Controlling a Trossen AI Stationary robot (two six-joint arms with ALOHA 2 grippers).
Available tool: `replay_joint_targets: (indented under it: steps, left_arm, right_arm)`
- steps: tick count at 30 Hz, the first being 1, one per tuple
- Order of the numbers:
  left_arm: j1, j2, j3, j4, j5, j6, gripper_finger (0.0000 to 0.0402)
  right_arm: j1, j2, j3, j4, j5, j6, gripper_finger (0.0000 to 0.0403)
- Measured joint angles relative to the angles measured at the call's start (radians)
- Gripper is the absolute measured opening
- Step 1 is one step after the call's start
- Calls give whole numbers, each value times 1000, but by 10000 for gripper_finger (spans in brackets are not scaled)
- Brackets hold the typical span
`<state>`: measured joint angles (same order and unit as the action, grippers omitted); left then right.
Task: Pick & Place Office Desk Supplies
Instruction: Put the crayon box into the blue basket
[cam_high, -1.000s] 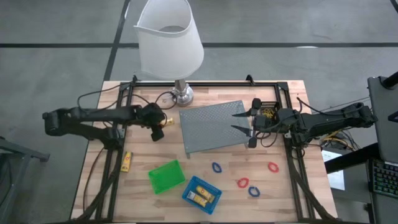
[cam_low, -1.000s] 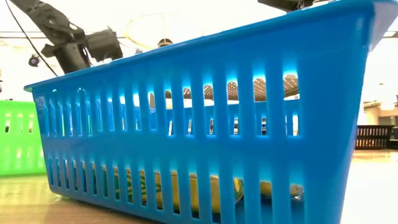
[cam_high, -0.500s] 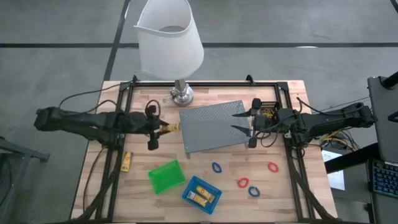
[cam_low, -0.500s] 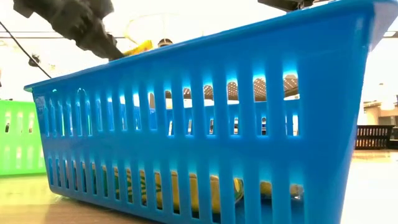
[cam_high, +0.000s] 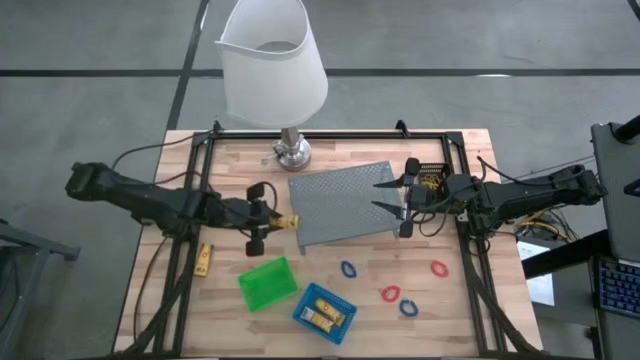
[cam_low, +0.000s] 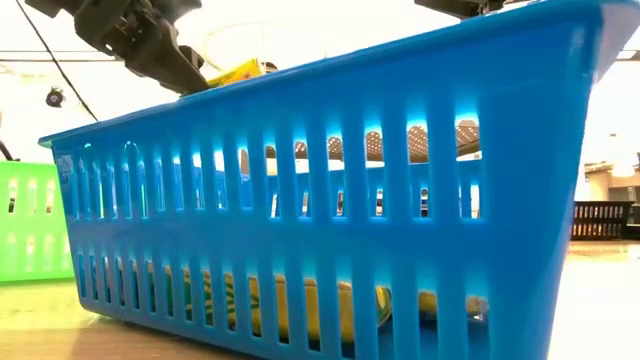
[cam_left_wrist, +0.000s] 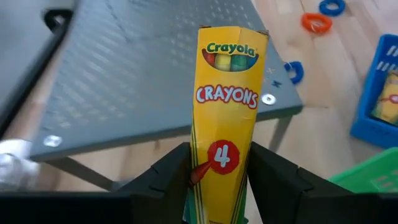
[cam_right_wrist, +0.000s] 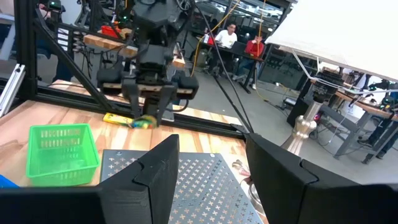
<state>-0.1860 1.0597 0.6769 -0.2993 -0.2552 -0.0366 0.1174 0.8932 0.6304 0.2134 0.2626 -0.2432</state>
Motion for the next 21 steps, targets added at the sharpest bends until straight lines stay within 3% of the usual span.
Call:
replay_joint_targets:
  steps: [8,14,21]
  left_arm:
    - [-130,111,94,8,-9,-22,155]
    - [-220,224,272,-74,-46,29,155]
    - [-239,430,476,-250,-52,-73,155]
  right_arm:
    - [0,0,0,0,0,0,185]
    - [0,0,0,0,0,0,185]
    - [0,0,0,0,0,0,185]
